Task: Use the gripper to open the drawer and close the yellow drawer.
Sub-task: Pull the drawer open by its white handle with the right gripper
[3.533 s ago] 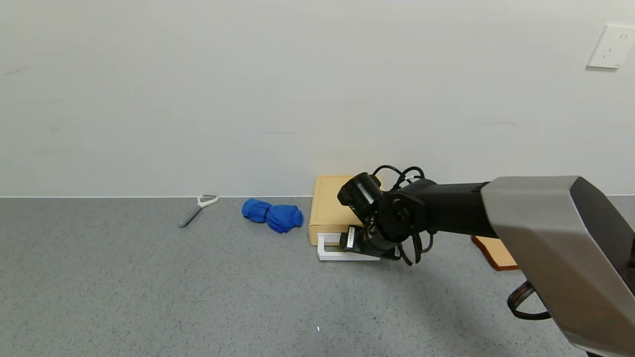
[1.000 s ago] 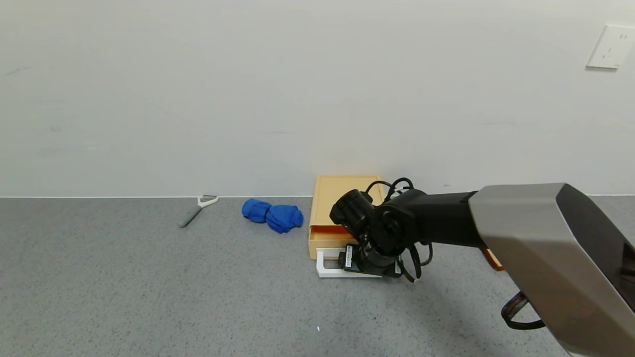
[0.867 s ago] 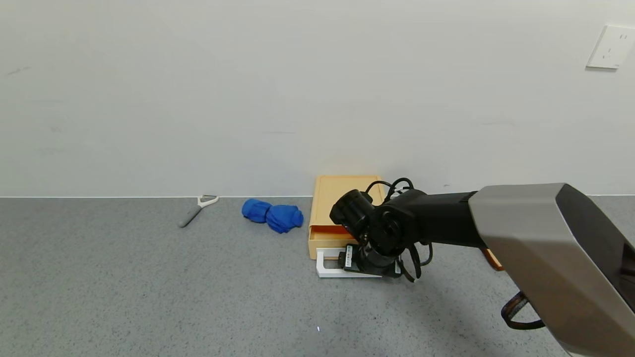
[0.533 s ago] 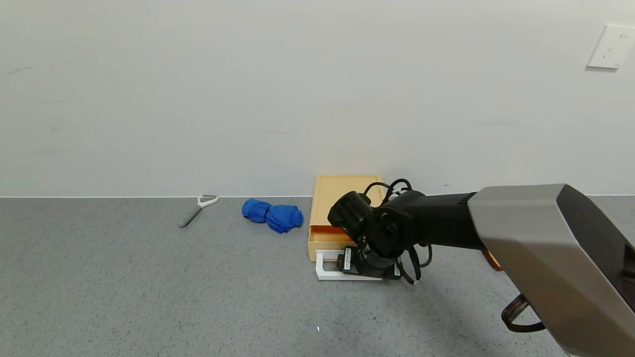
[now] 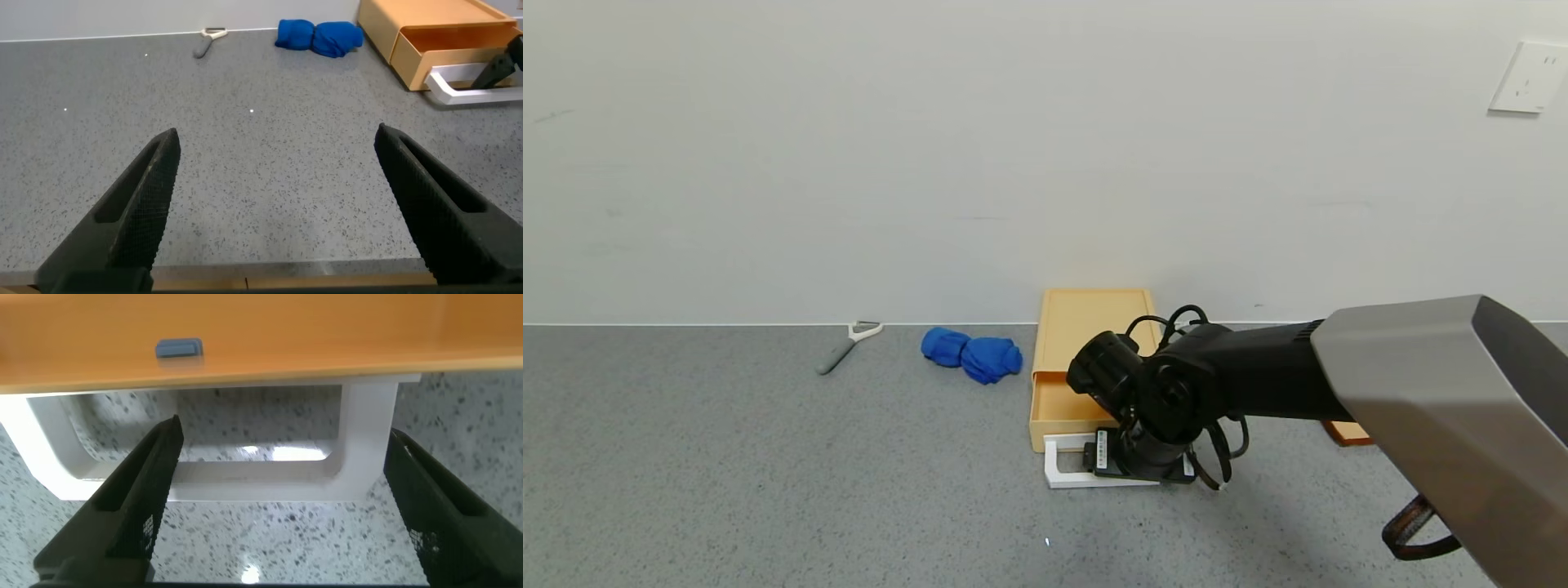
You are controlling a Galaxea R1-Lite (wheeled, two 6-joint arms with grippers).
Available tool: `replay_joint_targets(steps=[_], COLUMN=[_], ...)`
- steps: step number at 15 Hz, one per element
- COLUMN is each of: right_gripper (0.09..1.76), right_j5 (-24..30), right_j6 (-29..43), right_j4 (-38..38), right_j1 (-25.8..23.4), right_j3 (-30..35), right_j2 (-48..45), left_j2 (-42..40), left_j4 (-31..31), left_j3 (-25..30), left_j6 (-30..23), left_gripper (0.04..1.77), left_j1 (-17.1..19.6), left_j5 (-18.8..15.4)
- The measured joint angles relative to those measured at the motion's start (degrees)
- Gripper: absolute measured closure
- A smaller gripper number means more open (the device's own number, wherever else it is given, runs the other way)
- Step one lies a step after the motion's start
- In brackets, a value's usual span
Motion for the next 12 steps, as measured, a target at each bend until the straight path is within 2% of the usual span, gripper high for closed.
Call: replay_joint_targets(steps=[5, 7, 12], right_gripper=[0.14, 0.14, 0.14], right_j5=[0.0, 2.0, 3.1], right_j6=[0.0, -0.1, 3.0], right_j4=[0.0, 0.8, 0.5], right_j1=[0.9, 1.6, 2.8], right_j3=[4.3, 5.7, 7.7], right_j2=[-2.5, -3.1, -4.1], left_j2=[0.0, 0.0, 0.0], left_j4=[0.0, 0.0, 0.0], left_j3=[0.0, 0.0, 0.0], left_j6=[0.0, 0.0, 0.0], left_gripper=[0.09, 0.09, 0.09], left_j1=[0.0, 0.0, 0.0], left_j5=[0.0, 0.0, 0.0])
